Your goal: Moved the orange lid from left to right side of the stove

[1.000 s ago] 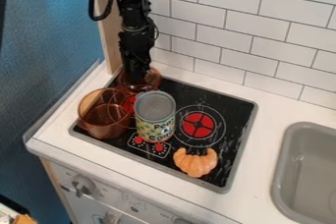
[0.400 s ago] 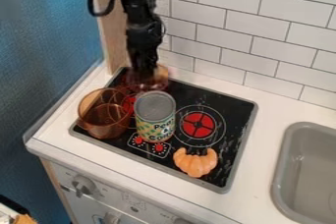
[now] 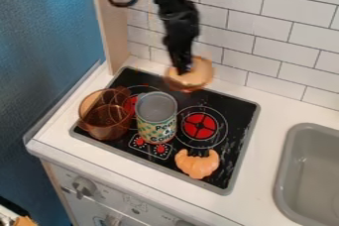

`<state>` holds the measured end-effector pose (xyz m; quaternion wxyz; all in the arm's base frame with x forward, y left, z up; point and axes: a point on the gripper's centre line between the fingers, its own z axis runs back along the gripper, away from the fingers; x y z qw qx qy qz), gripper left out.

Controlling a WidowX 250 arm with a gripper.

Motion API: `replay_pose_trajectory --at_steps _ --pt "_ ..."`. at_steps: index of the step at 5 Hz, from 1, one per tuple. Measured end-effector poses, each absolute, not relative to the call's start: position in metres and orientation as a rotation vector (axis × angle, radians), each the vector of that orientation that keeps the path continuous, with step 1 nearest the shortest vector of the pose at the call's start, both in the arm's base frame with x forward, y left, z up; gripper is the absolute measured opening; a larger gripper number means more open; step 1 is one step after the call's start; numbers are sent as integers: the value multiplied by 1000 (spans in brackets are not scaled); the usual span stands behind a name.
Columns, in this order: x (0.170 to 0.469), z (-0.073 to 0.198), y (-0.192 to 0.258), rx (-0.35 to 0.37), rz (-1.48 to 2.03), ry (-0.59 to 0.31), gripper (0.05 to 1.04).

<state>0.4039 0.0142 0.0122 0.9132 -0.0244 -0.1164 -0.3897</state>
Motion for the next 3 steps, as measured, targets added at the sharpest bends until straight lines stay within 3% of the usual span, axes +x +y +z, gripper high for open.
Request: replay_pose_trajectory --at_steps 2,3 --pt "406 10 -68 -92 -1005 -249 378" --pt "407 -12 -76 -76 -1037 -181 378"
